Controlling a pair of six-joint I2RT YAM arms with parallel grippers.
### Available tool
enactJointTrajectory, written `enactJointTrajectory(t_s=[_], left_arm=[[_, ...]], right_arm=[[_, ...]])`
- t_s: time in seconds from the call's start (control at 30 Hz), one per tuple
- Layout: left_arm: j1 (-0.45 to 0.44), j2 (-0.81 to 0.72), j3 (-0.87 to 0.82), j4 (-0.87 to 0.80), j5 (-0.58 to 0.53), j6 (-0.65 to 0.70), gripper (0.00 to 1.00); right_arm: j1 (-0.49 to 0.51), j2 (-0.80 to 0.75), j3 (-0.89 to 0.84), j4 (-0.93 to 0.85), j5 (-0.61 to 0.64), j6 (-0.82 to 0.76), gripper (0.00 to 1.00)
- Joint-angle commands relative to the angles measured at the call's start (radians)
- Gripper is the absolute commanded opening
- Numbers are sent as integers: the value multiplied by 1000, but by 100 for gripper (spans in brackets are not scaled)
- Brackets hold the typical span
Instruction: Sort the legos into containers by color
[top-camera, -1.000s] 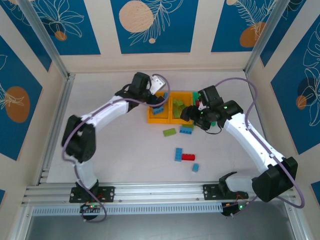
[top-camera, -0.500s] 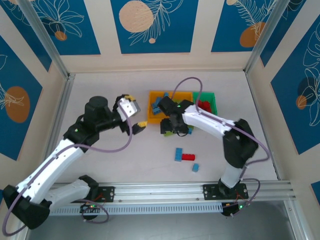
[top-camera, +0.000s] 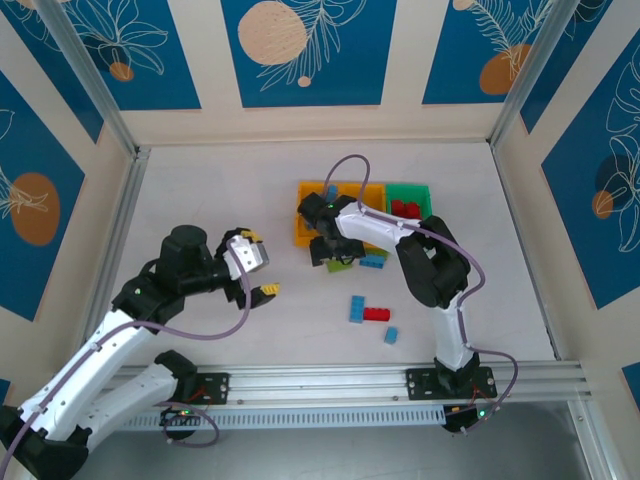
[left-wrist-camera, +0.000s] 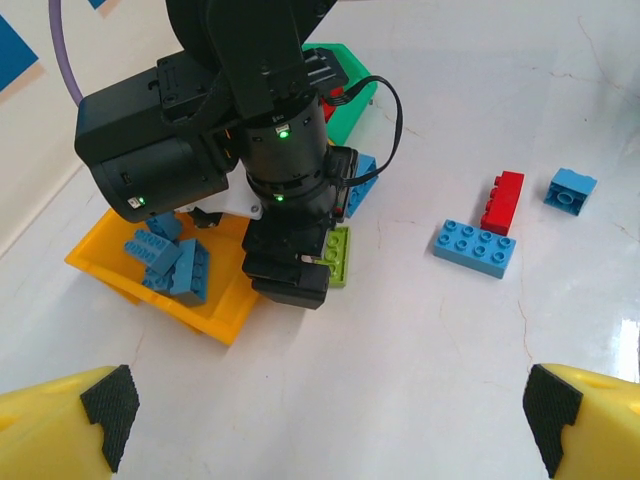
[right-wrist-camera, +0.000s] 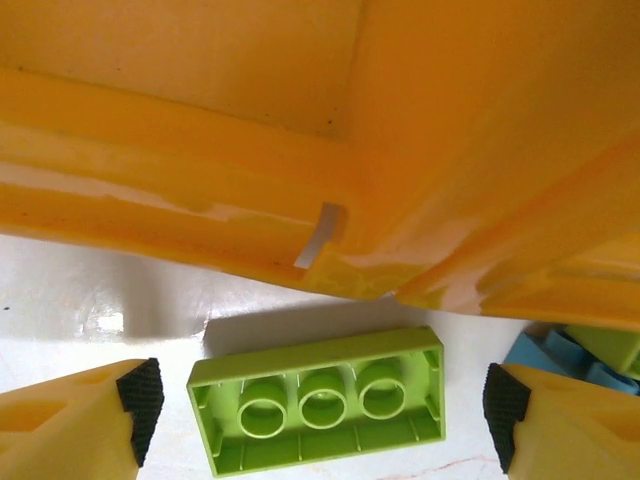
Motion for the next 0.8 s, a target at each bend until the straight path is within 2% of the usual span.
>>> enactJointTrajectory(t_s=[0.0, 0.3, 0.47, 0.77], left_arm=[[-2, 12, 5, 17, 24, 14, 100], [-2, 34, 5, 28, 30, 29, 100], [-2, 30, -1, 35, 27, 26, 100], [-2, 35, -18, 51, 29, 15, 100]], right_arm=[[-1, 28, -19, 1, -56, -19, 85], [6, 24, -67, 19, -117, -11, 69], [12, -13, -97, 9, -107, -17, 82], [17, -75, -150, 49, -140, -47, 82]])
